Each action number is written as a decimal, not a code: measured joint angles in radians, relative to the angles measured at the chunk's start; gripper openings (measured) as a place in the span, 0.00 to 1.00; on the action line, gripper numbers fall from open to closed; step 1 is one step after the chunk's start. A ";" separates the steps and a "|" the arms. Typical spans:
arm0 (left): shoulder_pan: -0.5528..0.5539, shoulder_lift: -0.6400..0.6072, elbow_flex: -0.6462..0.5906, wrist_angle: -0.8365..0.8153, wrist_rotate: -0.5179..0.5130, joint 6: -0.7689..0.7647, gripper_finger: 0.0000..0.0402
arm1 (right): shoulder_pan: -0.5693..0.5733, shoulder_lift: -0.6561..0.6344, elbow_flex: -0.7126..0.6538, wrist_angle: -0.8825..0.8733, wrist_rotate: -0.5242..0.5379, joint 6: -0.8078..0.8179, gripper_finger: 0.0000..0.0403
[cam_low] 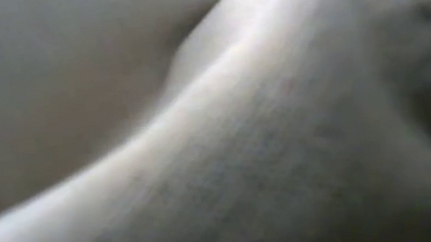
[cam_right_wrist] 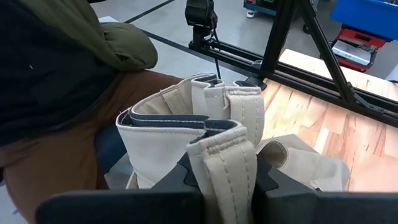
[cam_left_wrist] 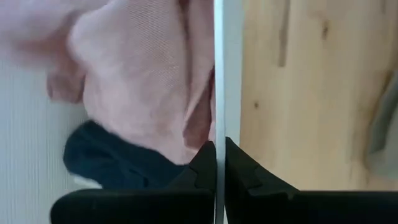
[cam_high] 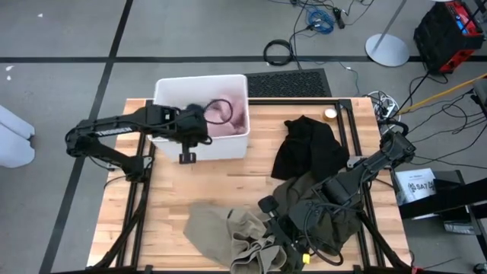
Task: Sort clothes
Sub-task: Put the brown shorts into the white laundry bin
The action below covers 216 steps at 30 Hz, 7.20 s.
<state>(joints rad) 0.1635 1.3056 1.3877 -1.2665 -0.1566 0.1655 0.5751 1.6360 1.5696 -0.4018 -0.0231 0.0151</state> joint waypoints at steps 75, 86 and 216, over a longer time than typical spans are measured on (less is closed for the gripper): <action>-0.341 -0.316 -0.131 0.796 0.442 -0.226 0.32 | -0.326 -0.084 0.053 0.237 0.372 -0.019 0.08; -0.403 -0.326 -0.126 0.767 0.345 -0.113 0.32 | -0.333 -0.084 0.053 0.244 0.384 0.007 0.08; -0.971 0.258 0.175 0.318 -0.199 -0.717 0.03 | 0.064 0.290 0.058 0.393 0.795 0.226 0.08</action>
<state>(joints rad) -0.8075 1.5637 1.5631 -0.9488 -0.3560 -0.5513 0.6395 1.9261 1.6279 -0.0084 0.7719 0.2406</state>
